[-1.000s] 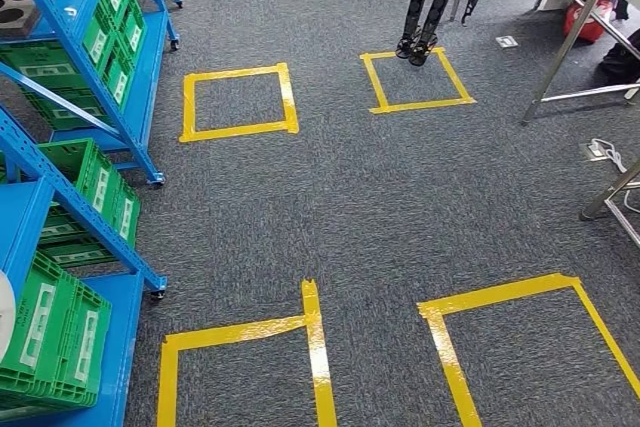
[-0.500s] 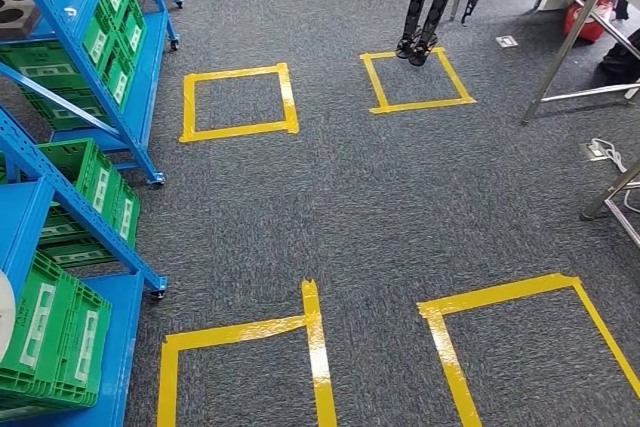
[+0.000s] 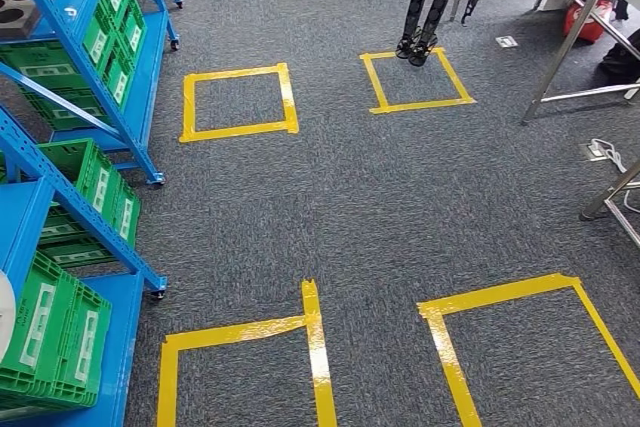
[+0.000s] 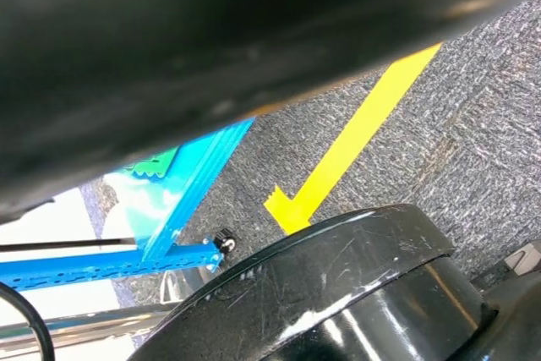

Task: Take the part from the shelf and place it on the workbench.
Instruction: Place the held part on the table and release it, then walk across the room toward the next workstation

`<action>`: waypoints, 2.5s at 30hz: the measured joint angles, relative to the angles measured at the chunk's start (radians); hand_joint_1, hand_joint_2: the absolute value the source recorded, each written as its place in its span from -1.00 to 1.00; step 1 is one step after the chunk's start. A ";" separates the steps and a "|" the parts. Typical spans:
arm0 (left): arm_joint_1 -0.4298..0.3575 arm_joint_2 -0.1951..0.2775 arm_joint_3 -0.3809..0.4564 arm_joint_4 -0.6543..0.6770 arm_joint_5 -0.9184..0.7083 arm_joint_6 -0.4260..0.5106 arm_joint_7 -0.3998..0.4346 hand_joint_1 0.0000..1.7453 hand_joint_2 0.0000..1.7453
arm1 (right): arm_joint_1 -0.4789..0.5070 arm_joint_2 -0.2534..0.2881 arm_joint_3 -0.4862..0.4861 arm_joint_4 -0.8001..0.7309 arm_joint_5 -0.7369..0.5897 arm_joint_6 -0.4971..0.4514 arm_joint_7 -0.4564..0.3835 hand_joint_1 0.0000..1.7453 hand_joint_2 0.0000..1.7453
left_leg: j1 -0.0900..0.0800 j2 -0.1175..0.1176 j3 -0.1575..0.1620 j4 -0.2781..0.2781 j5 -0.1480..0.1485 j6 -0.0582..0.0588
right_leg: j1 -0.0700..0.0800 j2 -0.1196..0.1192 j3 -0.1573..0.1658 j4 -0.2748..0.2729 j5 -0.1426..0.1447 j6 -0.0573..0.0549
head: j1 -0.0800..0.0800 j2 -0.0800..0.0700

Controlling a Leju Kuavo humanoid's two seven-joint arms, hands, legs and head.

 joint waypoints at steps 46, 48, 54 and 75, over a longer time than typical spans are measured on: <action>-0.003 0.000 0.016 0.000 -0.001 0.010 0.005 -1.00 -1.00 | 0.003 -0.003 0.001 0.000 0.001 -0.002 0.001 -1.00 -1.00 | 0.003 -0.004 -0.010 0.003 0.002 0.018 | -0.007 0.017 0.002 0.038 -0.058 0.021 | -0.009 0.000; -0.004 -0.001 0.016 0.000 -0.001 0.010 0.005 -1.00 -1.00 | 0.003 -0.004 0.001 0.000 0.002 -0.002 0.001 -1.00 -1.00 | 0.005 -0.004 -0.005 -0.003 0.001 0.024 | -0.008 0.021 -0.054 0.142 -0.110 0.029 | -0.006 0.000; -0.003 -0.002 0.016 0.000 -0.001 0.010 0.005 -1.00 -1.00 | 0.006 -0.005 0.001 0.000 0.002 -0.001 0.003 -1.00 -1.00 | 0.006 -0.006 0.019 0.000 -0.023 0.020 | -0.016 0.021 -0.112 0.153 -0.026 0.041 | -0.003 0.000; -0.006 -0.002 0.016 0.000 -0.002 0.009 0.005 -1.00 -1.00 | 0.002 -0.008 0.001 0.000 0.010 0.000 0.006 -1.00 -1.00 | -0.001 -0.004 -0.017 0.018 -0.005 0.006 | -0.010 0.020 0.000 0.023 -0.029 0.017 | -0.021 0.000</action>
